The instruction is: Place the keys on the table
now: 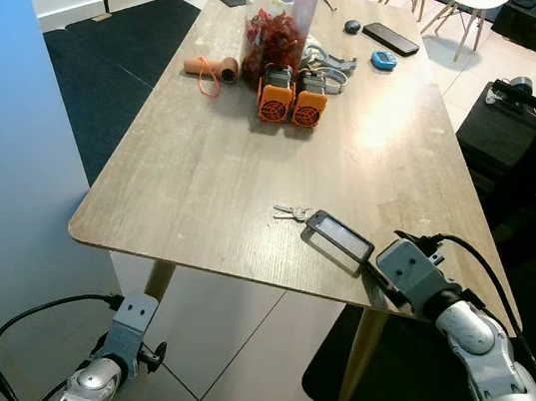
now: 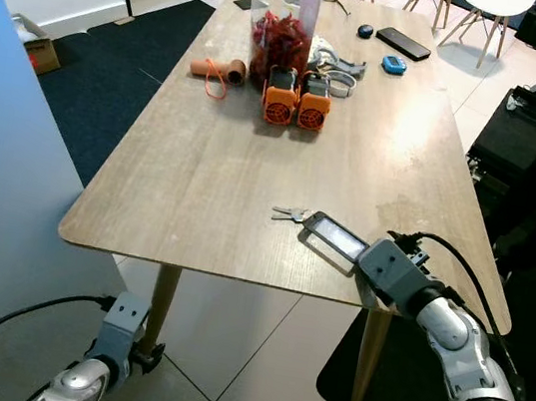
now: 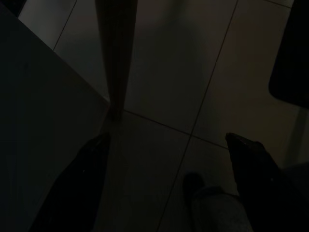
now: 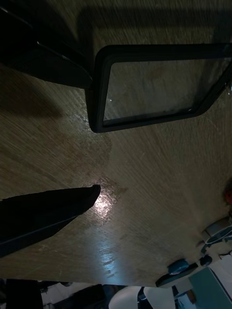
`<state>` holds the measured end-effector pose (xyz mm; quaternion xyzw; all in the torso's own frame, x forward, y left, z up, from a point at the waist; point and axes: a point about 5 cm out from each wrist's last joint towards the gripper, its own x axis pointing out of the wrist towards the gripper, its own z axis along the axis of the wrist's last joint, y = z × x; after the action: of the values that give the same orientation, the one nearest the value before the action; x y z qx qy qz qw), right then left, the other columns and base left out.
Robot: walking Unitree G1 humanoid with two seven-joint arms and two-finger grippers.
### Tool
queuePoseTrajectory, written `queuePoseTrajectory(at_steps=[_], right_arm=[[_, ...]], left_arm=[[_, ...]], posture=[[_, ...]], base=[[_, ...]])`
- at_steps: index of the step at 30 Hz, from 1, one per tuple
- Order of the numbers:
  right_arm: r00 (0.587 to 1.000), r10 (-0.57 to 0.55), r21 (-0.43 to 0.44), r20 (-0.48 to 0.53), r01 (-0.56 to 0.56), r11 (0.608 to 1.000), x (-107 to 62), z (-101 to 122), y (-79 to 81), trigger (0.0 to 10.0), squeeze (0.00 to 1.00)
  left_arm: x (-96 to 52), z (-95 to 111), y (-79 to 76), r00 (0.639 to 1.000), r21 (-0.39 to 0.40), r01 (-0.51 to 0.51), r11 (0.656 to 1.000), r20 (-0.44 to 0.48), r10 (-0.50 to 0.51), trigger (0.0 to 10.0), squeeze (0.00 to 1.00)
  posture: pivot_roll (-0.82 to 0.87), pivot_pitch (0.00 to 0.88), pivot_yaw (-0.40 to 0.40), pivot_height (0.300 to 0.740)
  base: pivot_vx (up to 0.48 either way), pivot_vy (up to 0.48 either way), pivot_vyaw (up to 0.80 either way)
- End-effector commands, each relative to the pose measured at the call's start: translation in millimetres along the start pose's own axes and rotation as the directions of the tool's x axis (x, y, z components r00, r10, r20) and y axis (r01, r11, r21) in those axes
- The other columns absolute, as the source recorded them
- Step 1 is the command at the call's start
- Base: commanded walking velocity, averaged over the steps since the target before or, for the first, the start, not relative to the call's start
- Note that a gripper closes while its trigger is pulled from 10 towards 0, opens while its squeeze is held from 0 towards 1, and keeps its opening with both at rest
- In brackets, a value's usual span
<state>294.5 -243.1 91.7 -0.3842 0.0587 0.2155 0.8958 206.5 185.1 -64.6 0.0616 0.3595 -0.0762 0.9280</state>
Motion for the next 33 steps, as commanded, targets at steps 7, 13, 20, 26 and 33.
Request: queuePoseTrajectory(at_steps=[7, 13, 20, 26, 33], right_arm=[[0.995, 0.094, 0.157, -0.041, -0.087, 0.984, -9.2, -19, 27.5, 10.0, 0.0], [0.974, 0.122, 0.259, 0.191, -0.17, 0.951, -4.4, 14, 33.8, 10.0, 0.0], [0.956, 0.119, 0.277, 0.268, -0.195, 0.941, -1.7, 27, 33.9, 10.0, 0.0], [0.936, -0.026, 0.352, 0.35, -0.106, 0.93, 1.1, 43, 13.4, 10.0, 0.0], [0.807, -0.48, 0.647, 0.344, 0.167, 0.744, -10.9, 49, -46.5, 10.0, 0.0]], left_arm=[[-2.0, -5, 2.1, 1.0, -0.016, -0.002, 1.0, -0.015, 0.002, 10.0, 0.0], [-1.8, -5, 3.1, 1.0, -0.024, -0.001, 1.0, -0.018, 0.0, 10.0, 0.0], [-1.8, -5, 2.9, 1.0, -0.027, 0.002, 1.0, -0.019, -0.003, 10.0, 0.0], [-1.7, -4, 2.7, 1.0, -0.029, 0.004, 1.0, -0.017, -0.004, 10.0, 0.0], [-1.8, -2, 4.0, 1.0, -0.029, -0.003, 1.0, 0.008, 0.004, 10.0, 0.0]], posture=[[0.05, 0.081, -0.022, 0.74], [0.05, 0.08, -0.023, 0.74], [0.05, 0.077, -0.023, 0.74], [0.05, 0.073, -0.023, 0.74], [0.05, 0.074, -0.024, 0.74]], base=[[0.0, 0.0, 0.0], [0.0, 0.0, 0.0], [0.0, 0.0, 0.0], [0.0, 0.0, 0.0], [0.0, 0.0, 0.0]])
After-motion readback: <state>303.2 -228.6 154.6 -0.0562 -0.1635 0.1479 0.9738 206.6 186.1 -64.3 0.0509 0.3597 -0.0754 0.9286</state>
